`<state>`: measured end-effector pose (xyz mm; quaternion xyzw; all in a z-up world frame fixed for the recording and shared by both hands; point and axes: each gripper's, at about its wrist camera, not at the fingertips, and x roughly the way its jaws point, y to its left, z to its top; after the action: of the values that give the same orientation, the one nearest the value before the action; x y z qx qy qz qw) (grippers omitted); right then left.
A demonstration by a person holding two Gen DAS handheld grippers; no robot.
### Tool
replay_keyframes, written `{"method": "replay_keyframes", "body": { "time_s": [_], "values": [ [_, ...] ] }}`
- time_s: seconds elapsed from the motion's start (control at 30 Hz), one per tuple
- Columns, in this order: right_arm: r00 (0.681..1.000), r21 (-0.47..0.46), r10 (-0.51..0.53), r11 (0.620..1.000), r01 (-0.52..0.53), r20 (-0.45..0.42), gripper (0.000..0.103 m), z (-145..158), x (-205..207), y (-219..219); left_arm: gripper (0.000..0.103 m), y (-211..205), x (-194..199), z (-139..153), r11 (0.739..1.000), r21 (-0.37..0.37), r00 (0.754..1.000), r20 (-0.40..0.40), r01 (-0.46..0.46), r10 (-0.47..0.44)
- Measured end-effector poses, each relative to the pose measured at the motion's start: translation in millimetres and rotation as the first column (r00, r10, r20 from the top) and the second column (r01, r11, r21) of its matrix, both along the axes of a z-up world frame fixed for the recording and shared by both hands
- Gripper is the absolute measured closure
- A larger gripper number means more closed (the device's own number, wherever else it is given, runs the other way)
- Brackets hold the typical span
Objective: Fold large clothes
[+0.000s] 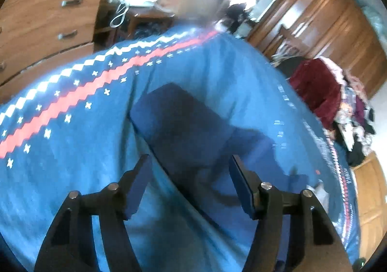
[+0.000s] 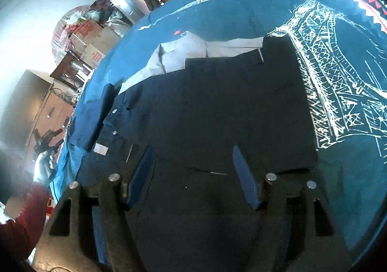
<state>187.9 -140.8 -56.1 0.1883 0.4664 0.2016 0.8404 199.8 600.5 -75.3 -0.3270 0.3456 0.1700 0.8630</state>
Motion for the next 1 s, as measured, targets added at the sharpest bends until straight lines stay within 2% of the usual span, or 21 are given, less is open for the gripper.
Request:
{"method": "replay_keyframes", "body": {
  "time_s": [0.1, 0.23, 0.5, 0.57, 0.6, 0.63, 0.67, 0.7, 0.77, 0.8, 0.87, 0.97, 1.0],
  "values": [
    [1.0, -0.007, 0.005, 1.0, -0.005, 0.002, 0.035, -1, 2, 6, 0.036, 16, 15, -17, 0.999, -0.034, 0.999, -0.048, -0.024, 0.022],
    [1.0, -0.009, 0.013, 1.0, -0.013, 0.0, 0.035, -2, 5, 12, 0.036, 25, 26, -33, 0.997, -0.04, 0.995, -0.083, -0.06, 0.057],
    [0.999, -0.02, 0.032, 0.999, -0.031, 0.017, 0.035, 1, 4, 21, 0.038, 38, 41, -51, 0.997, -0.012, 0.994, -0.068, -0.081, 0.08],
    [0.999, -0.027, 0.035, 0.999, -0.035, 0.022, 0.035, 1, 3, 25, 0.056, 39, 47, -50, 0.998, 0.006, 0.996, -0.066, -0.059, 0.059],
    [0.999, -0.032, 0.035, 0.999, -0.034, 0.026, 0.037, 0, 3, 26, 0.073, 38, 52, -50, 0.999, 0.026, 0.995, -0.084, -0.043, 0.045],
    [0.999, -0.032, 0.032, 0.999, -0.031, 0.027, 0.039, 0, 2, 26, 0.079, 36, 54, -50, 0.999, 0.041, 0.995, -0.093, -0.028, 0.032],
    [0.999, -0.019, 0.026, 1.0, -0.025, 0.029, 0.046, 0, 2, 26, 0.081, 31, 56, -48, 0.998, 0.063, 0.995, -0.102, -0.01, 0.017],
    [0.999, -0.009, 0.018, 1.0, -0.018, 0.033, 0.057, 0, 1, 25, 0.086, 28, 56, -44, 0.997, 0.078, 0.995, -0.1, 0.0, 0.008],
    [0.999, 0.006, 0.001, 1.0, -0.001, 0.04, 0.066, 1, 0, 22, 0.097, 19, 52, -30, 0.997, 0.074, 0.999, -0.037, 0.032, -0.03],
    [0.999, 0.014, -0.011, 1.0, 0.01, 0.045, 0.067, 3, 0, 19, 0.097, 7, 50, -16, 0.996, 0.057, 0.997, 0.026, 0.07, -0.071],
    [0.998, 0.038, -0.026, 0.999, 0.024, 0.054, 0.068, 6, -1, 12, 0.097, -29, 49, 16, 0.98, 0.132, 0.983, 0.087, 0.147, -0.159],
    [0.997, 0.056, -0.038, 0.998, 0.034, 0.073, 0.071, 11, -7, -1, 0.097, -96, 47, 66, 0.948, 0.181, 0.934, 0.198, 0.263, -0.297],
    [0.996, 0.061, -0.043, 0.997, 0.038, 0.074, 0.071, 12, -8, -4, 0.097, -124, 49, 83, 0.932, 0.185, 0.905, 0.244, 0.31, -0.349]
  ]
}}
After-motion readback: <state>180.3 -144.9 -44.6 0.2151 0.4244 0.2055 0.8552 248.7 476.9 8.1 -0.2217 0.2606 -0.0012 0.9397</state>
